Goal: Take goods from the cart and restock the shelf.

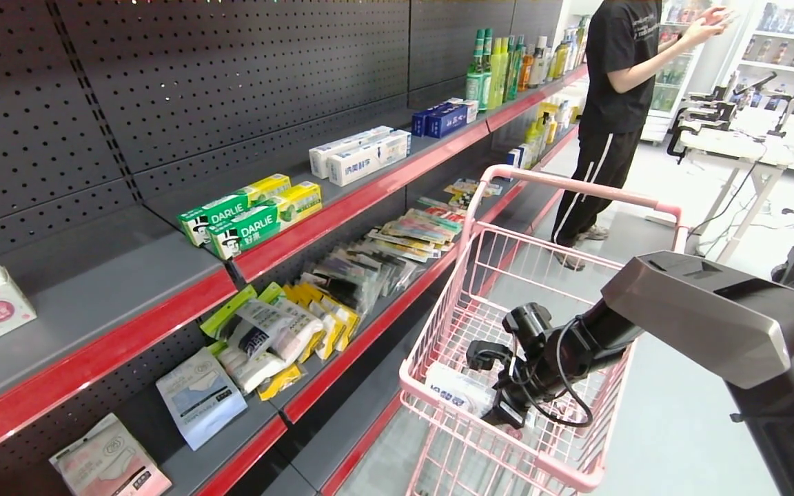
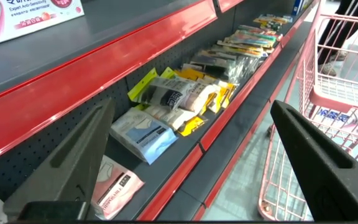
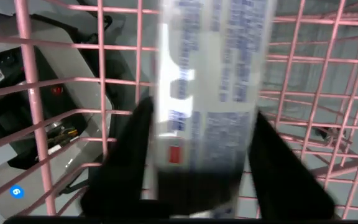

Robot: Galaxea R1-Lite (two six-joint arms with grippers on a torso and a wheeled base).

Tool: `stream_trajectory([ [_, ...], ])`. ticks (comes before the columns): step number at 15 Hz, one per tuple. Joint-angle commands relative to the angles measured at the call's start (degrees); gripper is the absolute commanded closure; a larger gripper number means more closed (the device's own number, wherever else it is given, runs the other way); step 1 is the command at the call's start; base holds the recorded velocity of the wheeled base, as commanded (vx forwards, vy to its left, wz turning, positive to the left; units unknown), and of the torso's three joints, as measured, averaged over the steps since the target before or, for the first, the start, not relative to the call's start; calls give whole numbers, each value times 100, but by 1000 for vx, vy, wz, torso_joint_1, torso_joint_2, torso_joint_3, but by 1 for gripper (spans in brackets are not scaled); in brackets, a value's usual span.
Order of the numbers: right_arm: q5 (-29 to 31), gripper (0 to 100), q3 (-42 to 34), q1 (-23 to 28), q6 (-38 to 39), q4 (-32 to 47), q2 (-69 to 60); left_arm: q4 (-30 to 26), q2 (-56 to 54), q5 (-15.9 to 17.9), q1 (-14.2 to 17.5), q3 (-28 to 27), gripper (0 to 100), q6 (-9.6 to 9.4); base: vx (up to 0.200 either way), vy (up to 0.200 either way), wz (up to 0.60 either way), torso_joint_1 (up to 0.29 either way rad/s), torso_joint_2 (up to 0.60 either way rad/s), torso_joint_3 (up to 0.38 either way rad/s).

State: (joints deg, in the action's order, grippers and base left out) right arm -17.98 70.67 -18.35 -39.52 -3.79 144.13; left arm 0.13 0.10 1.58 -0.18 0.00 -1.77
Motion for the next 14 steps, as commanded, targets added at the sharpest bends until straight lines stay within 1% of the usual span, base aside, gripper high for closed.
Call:
stream_trajectory([
  [1,14,100,8,-2,-3,-8,-8,-5,-1,0,1,0,0,1,0,0,0,0,0,0],
  [6,-21,100,-27,77,147,19,-96,-5,-1,0,1,0,0,1,0,0,0,0,0,0],
  [10,67,100,-9,455,753,36,-1071,-5,-1,17,1,0,0,10,0,0,0,0,0,0],
  [12,427,100,-53,437,2203,72,-1889,-5,-1,26,1,0,0,45,0,0,0,0,0,0],
  [14,620,100,-291,376,3205,72,-2723,-5,-1,35,1,0,0,45,0,0,0,0,0,0],
])
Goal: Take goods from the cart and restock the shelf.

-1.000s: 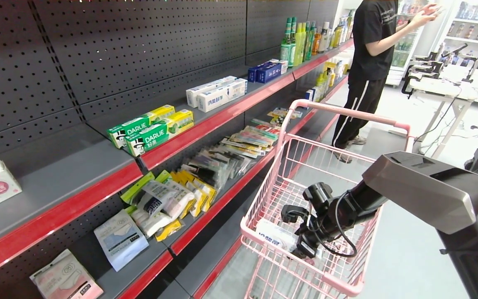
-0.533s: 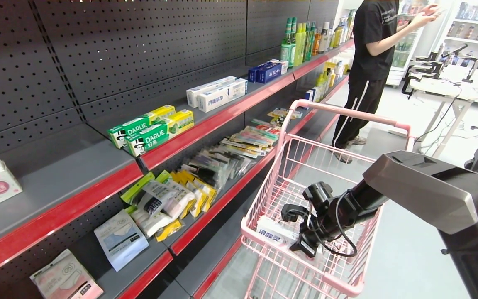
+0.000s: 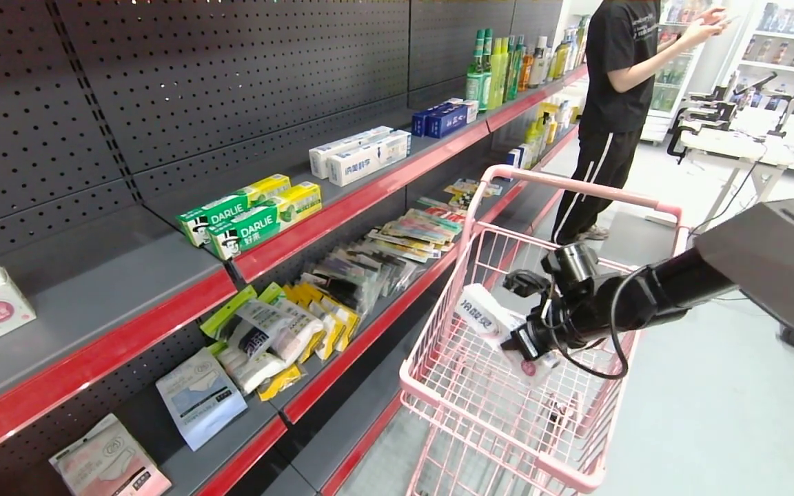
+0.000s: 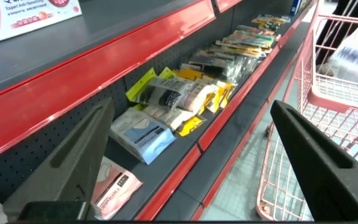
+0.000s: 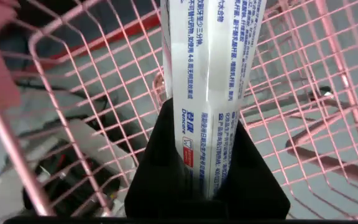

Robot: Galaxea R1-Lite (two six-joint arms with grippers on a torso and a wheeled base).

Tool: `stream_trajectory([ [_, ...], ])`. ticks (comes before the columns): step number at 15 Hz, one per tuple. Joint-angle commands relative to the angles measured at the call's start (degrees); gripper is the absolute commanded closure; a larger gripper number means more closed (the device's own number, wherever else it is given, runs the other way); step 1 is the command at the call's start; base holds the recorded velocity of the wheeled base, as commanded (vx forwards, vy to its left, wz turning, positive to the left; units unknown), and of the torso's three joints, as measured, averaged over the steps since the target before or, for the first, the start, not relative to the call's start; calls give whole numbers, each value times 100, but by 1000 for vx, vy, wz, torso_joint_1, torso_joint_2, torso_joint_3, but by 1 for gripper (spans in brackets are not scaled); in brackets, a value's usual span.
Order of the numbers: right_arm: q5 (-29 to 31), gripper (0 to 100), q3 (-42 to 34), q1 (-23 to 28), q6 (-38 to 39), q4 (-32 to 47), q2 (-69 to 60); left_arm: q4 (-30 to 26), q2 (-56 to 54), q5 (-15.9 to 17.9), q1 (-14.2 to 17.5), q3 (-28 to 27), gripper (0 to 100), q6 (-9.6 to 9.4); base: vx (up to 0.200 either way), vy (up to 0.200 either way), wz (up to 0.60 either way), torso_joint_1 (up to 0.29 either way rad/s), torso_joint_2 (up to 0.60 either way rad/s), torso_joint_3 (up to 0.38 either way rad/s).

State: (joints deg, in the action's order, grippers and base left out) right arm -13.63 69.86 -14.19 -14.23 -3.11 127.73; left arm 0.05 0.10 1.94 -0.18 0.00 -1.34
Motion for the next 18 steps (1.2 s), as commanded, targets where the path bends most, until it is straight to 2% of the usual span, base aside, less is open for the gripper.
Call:
stream_trajectory([
  [1,273,100,-395,-40,939,3,-1497,4,-1,8,1,-9,0,11,0,0,0,0,0,0],
  [4,589,100,-1230,-22,1062,12,-2631,4,-1,17,1,-9,0,20,0,0,0,0,0,0],
  [5,836,100,-1757,13,992,12,-3237,-5,-1,17,1,0,0,73,0,0,0,0,0,0],
  [7,871,100,-2232,92,930,12,-3958,-5,-1,17,1,0,0,125,0,0,0,0,0,0],
  [9,1161,100,-2715,189,913,12,-4512,-5,-1,17,1,0,0,125,0,0,0,0,0,0],
  [11,1143,100,-3110,373,728,12,-5057,-5,-1,17,1,0,0,117,0,0,0,0,0,0],
  [14,1082,100,-3559,637,702,12,-5610,-5,-1,17,1,0,0,117,0,0,0,38,-95,-58],
  [18,1090,100,-3673,698,702,12,-5909,-5,-1,26,1,0,0,108,0,0,0,221,-532,-306],
])
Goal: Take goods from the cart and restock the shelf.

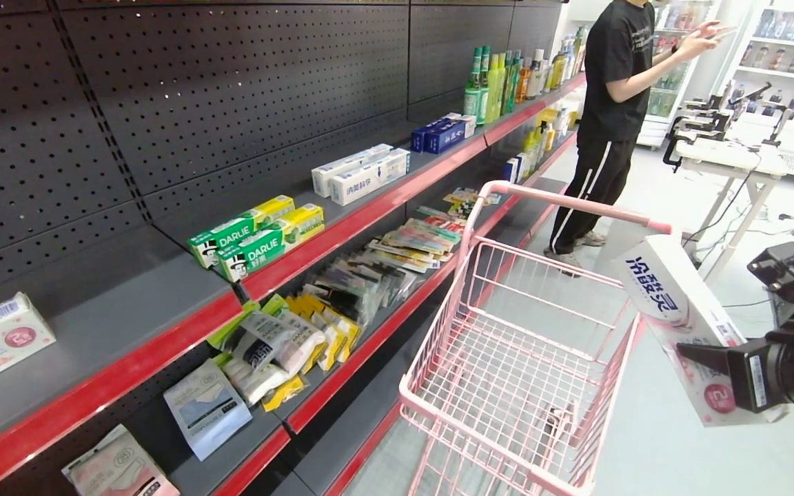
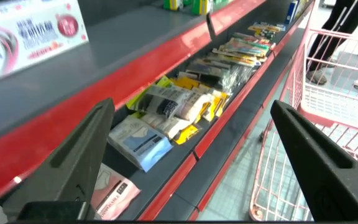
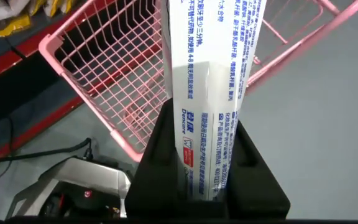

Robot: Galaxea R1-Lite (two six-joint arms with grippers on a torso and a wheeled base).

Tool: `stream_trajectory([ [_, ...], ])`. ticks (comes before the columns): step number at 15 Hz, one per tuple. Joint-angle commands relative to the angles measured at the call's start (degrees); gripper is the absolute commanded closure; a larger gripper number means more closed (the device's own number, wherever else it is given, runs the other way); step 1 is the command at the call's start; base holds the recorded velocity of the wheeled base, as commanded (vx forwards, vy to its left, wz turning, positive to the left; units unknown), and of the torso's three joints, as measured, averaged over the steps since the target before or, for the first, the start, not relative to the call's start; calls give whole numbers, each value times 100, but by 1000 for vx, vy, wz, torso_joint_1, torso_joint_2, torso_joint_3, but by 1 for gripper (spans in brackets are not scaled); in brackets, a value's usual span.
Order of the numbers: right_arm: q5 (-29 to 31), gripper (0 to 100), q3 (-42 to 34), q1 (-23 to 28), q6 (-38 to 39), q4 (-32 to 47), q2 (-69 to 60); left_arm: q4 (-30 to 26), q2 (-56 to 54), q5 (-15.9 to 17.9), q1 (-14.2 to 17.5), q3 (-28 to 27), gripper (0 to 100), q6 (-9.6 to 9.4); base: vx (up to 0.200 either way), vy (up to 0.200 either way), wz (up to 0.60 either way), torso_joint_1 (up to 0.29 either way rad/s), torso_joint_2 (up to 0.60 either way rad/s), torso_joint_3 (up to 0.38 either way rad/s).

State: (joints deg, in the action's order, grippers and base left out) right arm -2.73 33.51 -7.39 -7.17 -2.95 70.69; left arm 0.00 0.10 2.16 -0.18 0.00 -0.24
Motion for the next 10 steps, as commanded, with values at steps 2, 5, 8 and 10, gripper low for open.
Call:
stream_trajectory([
  [2,1,100,-38,62,-13,-4,-205,0,-1,-5,1,0,0,-2,0,0,0,202,-478,-273],
  [5,1,100,-29,88,-57,-4,-196,0,-1,4,1,0,0,7,0,0,0,172,-390,-229],
  [8,1,100,-20,88,-109,-4,-196,0,-1,4,1,0,0,7,0,0,0,173,-378,-216],
  [10,1,100,-20,88,-145,-4,-196,0,-1,4,1,0,0,7,0,0,0,163,-356,-198],
])
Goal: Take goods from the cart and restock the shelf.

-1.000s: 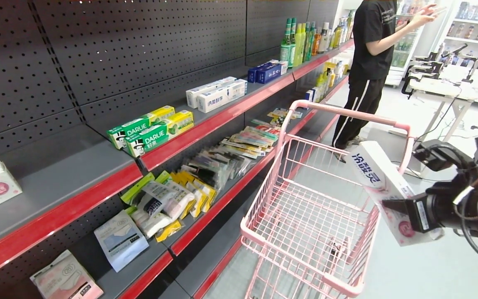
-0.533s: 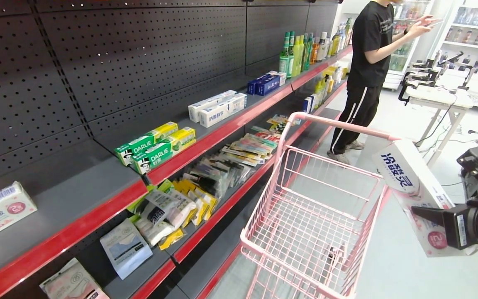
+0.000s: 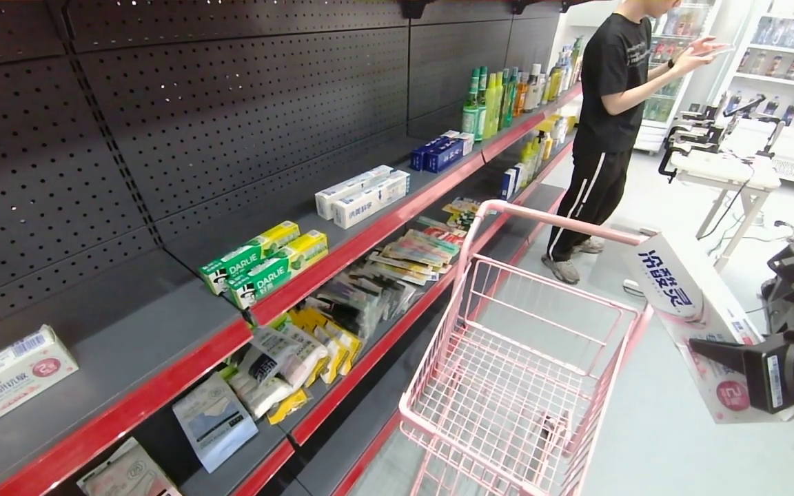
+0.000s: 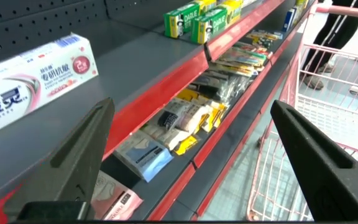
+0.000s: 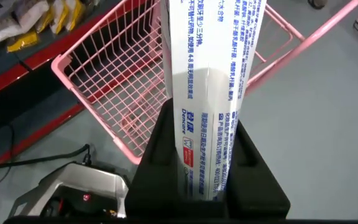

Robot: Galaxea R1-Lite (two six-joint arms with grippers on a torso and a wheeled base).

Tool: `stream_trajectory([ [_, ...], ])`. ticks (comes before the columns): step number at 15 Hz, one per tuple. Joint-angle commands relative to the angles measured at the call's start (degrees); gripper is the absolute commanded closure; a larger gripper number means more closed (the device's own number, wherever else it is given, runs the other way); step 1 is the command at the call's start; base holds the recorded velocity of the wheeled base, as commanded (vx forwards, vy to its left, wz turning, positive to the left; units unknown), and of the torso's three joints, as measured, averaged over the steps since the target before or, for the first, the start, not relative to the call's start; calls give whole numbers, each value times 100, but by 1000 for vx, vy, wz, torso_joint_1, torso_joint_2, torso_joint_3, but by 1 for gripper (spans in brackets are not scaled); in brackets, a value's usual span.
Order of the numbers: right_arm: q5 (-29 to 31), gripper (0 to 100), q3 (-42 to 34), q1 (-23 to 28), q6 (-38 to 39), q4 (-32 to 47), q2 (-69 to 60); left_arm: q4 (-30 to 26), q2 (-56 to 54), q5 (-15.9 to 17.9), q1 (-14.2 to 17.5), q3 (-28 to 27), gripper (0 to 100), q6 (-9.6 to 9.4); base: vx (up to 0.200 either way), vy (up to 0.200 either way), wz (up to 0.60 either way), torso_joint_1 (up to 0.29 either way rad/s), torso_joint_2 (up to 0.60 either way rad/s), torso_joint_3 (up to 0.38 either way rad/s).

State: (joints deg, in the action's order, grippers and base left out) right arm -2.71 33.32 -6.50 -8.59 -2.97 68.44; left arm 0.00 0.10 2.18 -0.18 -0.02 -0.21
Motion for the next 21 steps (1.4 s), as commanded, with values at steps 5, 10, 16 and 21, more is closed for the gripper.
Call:
stream_trajectory([
  [5,-2,100,-1,-1,-19,-10,29,0,-1,2,1,2,0,3,0,0,0,161,-345,-193],
  [10,-11,100,-9,-1,-134,-10,29,9,-1,2,1,2,0,-14,0,0,0,156,-334,-183],
  [16,-11,100,-1,-1,-143,-10,47,9,-1,2,1,2,0,-23,0,0,0,107,-214,-112],
  [21,77,100,-36,52,-143,-10,64,0,-1,2,1,2,0,-23,0,0,120,53,-107,-55],
])
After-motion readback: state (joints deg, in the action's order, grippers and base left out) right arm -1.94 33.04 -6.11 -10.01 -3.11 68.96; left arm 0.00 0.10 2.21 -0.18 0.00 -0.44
